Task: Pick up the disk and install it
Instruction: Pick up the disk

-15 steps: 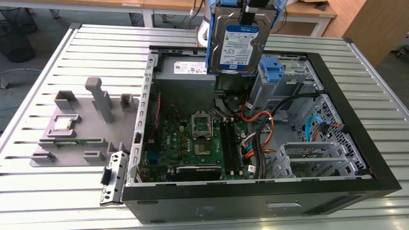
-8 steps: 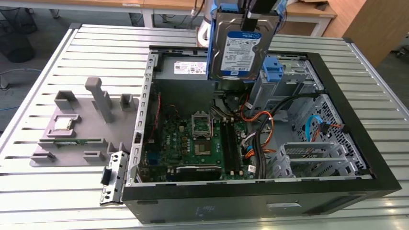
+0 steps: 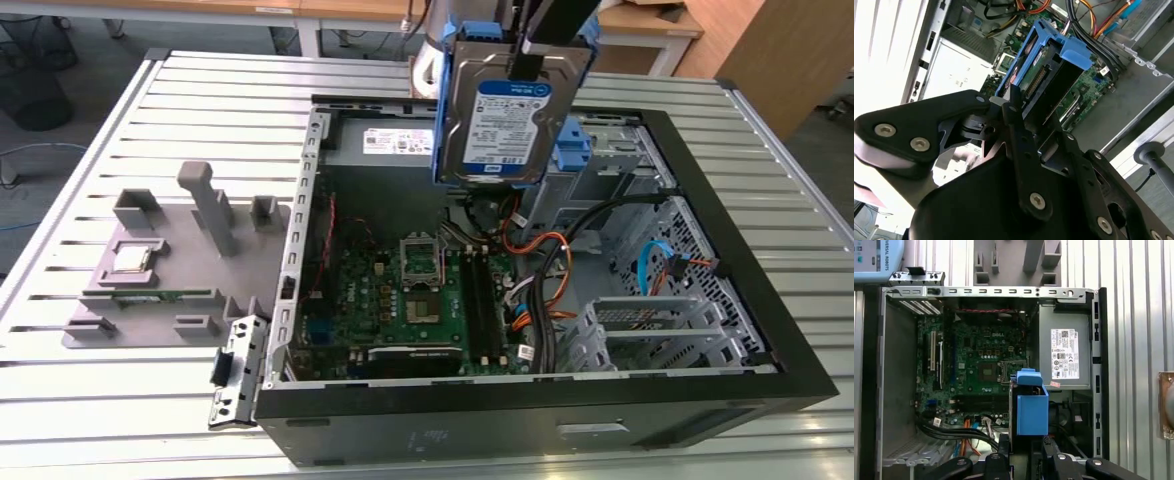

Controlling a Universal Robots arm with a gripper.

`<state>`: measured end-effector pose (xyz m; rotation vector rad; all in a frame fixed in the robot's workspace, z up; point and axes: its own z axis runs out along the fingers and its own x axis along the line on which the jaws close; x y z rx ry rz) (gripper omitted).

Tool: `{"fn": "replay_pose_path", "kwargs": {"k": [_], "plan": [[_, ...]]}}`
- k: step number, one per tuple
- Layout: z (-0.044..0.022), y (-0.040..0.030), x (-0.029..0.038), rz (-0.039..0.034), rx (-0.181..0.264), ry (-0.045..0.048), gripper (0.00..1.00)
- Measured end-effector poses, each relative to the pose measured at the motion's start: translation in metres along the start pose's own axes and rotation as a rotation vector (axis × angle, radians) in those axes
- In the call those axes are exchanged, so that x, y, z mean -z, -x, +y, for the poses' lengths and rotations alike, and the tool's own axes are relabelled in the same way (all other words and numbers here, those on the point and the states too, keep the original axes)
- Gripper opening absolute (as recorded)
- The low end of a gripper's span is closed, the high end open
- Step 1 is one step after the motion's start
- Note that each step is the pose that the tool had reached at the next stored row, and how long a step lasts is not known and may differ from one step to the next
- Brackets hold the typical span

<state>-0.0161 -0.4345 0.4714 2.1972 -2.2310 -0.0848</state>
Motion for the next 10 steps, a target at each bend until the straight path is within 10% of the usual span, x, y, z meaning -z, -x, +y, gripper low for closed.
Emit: {"fn": "replay_pose_path", "kwargs": {"k": [10], "plan": [[-0.0005,-0.0258,0.0008,0.0079,0.0,-0.0002,0.35]]}}
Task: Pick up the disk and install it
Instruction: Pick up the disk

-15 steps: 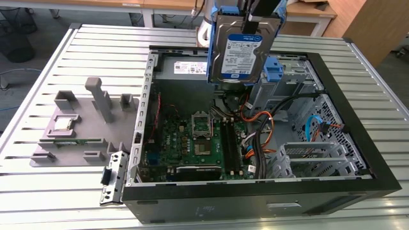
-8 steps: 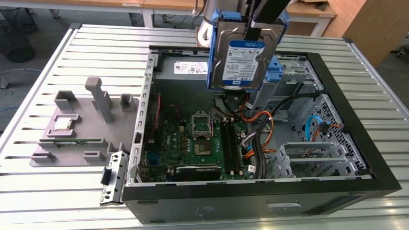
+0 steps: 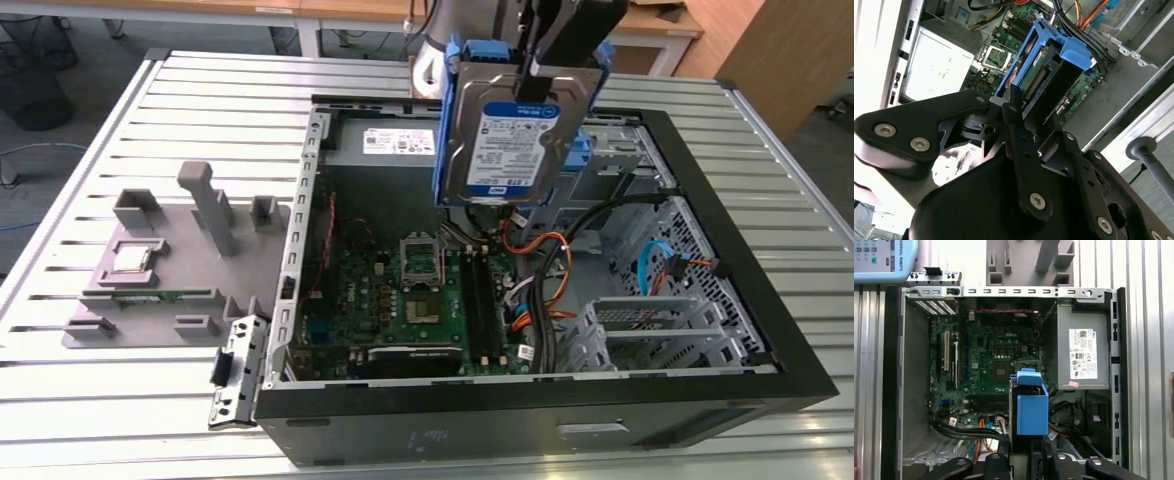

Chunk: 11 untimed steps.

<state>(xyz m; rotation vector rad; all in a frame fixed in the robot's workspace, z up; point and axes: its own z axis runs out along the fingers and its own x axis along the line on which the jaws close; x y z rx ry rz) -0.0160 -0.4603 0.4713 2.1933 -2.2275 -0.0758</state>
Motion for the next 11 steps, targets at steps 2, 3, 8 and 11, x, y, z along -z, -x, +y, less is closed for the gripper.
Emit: {"fn": "replay_pose_path", "kwargs": {"k": [2,3,8,11], "plan": [[-0.0001,-0.0047,0.0002,0.0019,0.0,0.0,0.35],[-0.0001,-0.0069,0.0002,0.0026,0.0,0.0,0.35],[-0.0003,-0.0169,0.0005,0.0069,0.0,-0.0001,0.35],[-0.0004,-0.0211,0.0005,0.0091,0.0,-0.0001,0.35]]}}
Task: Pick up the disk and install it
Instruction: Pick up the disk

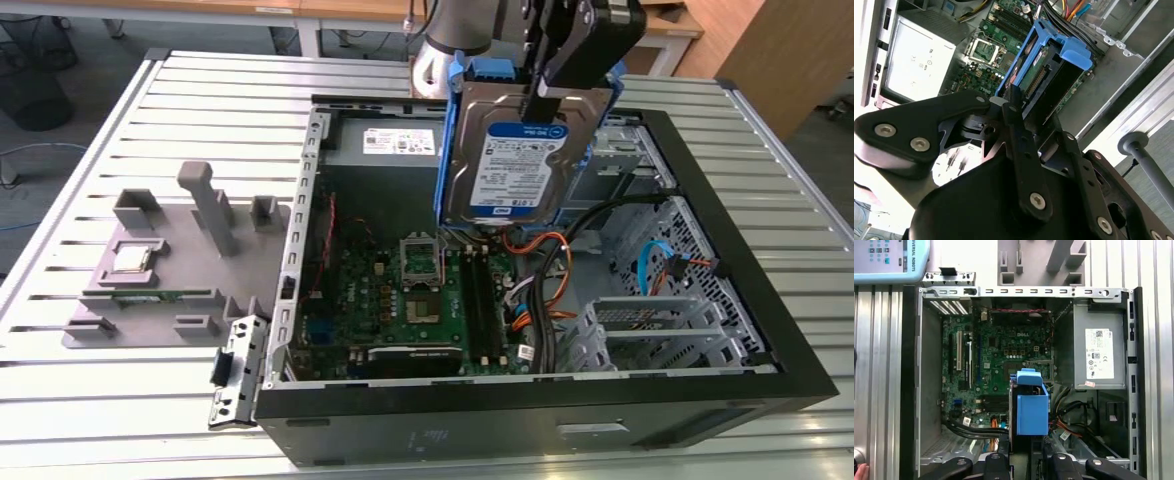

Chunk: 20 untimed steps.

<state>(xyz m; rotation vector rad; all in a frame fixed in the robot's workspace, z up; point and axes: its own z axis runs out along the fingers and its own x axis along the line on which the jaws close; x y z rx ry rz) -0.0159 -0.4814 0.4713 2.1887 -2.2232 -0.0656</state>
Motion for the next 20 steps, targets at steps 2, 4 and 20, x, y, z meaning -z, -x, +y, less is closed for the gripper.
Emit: {"fn": "replay_pose_path", "kwargs": {"k": [2,4,20], "plan": [[0.0001,-0.0006,0.0,0.0003,0.0,0.0,0.35],[0.0,-0.0007,0.0,0.0004,0.0,0.0,0.35],[-0.003,-0.0008,0.0002,0.0003,0.0,0.0001,0.35]]}}
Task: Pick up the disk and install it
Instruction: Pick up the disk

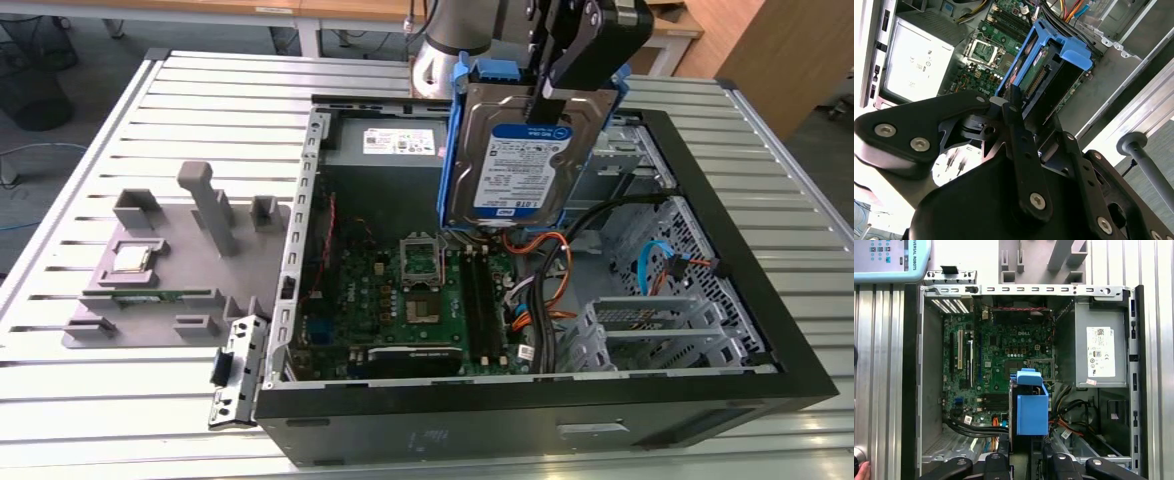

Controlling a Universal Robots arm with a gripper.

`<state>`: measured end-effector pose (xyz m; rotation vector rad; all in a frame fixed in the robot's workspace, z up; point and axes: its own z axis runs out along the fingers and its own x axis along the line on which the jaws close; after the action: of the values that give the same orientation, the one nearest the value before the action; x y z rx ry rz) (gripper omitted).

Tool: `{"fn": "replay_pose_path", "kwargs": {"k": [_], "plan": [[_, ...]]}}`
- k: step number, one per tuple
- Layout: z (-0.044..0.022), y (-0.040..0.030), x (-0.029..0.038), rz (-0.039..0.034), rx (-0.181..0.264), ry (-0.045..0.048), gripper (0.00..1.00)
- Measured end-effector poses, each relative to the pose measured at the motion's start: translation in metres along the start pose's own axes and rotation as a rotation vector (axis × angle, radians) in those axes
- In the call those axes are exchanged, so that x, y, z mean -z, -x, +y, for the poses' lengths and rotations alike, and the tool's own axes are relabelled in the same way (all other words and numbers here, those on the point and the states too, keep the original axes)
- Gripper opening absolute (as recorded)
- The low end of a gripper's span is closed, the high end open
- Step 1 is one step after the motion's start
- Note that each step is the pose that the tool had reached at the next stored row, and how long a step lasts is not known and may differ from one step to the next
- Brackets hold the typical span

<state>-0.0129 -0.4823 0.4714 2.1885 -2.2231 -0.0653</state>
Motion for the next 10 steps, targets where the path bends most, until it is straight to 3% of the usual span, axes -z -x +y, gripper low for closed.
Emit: {"fn": "replay_pose_path", "kwargs": {"k": [10], "plan": [[-0.0001,0.0,0.0006,0.0002,0.0,0.0001,0.35]]}}
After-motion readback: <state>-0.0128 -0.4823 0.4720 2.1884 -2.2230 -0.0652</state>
